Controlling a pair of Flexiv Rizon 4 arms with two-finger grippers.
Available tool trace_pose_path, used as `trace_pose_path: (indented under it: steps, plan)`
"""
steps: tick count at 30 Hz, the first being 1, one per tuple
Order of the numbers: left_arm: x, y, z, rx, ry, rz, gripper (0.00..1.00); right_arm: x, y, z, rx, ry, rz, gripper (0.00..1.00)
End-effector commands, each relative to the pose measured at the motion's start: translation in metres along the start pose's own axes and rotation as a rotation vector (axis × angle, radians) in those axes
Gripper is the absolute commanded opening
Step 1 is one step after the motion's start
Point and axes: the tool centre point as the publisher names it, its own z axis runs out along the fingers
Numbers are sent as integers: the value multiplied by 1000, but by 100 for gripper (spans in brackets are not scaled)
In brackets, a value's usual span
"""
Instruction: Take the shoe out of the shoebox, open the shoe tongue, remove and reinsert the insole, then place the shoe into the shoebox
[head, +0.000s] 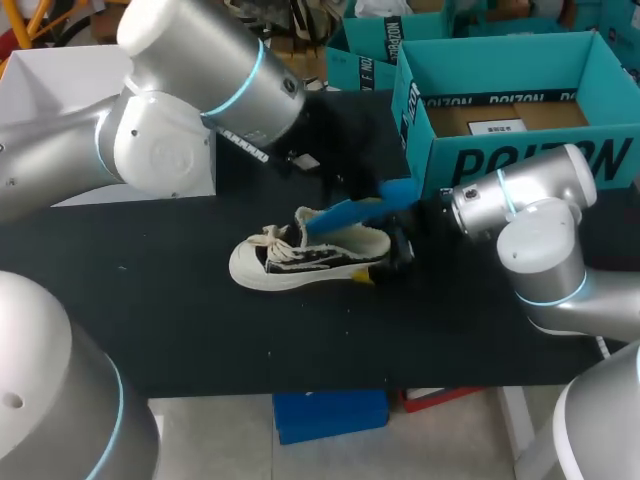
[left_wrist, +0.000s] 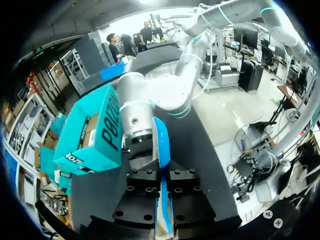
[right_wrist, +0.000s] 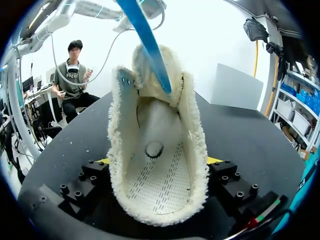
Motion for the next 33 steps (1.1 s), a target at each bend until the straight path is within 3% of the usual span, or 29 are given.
trace_pose_path:
  steps: [1, 16, 33]
  plan:
    - [0, -3, -17, 167, 4, -1, 0, 0, -2, 3, 1, 0, 1, 0]
    - [-7, -61, -63, 458, 8, 25, 0, 0, -2, 3, 1, 0, 1, 0]
    - [-7, -62, -64, 466, 16, 31, 0, 0, -2, 3, 1, 0, 1, 0]
